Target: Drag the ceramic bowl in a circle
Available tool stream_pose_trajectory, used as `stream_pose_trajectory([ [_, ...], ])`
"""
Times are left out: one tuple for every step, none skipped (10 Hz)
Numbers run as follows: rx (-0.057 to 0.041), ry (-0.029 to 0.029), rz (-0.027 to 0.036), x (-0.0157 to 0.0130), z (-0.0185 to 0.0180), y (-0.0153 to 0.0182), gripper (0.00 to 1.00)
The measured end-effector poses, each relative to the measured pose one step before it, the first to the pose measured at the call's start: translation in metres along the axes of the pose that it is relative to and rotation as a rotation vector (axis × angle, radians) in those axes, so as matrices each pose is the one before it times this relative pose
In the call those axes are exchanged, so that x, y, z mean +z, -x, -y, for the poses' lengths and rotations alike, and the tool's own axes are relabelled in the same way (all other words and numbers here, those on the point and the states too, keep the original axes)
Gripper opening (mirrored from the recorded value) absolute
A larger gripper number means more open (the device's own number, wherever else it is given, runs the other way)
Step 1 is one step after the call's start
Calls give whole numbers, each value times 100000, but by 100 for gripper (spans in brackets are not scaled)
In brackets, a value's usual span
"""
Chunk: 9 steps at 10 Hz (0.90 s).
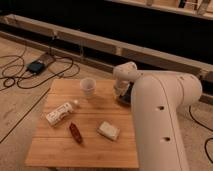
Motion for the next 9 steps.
stream_pose_trajectory([
  [93,174,-733,-198,-140,-174,12],
  [177,84,-211,-301,-95,-54,4],
  [64,209,-572,-412,-309,-9,0],
  [-400,-41,-232,-571,-359,216,0],
  [45,-234,-341,-428,16,-45,0],
  [400,-769,-517,-871,262,-106,0],
  [498,-835,-194,-744,350,-32,0],
  [479,-732,375,-674,320,233,0],
  [421,-226,684,-564,177,350,0],
])
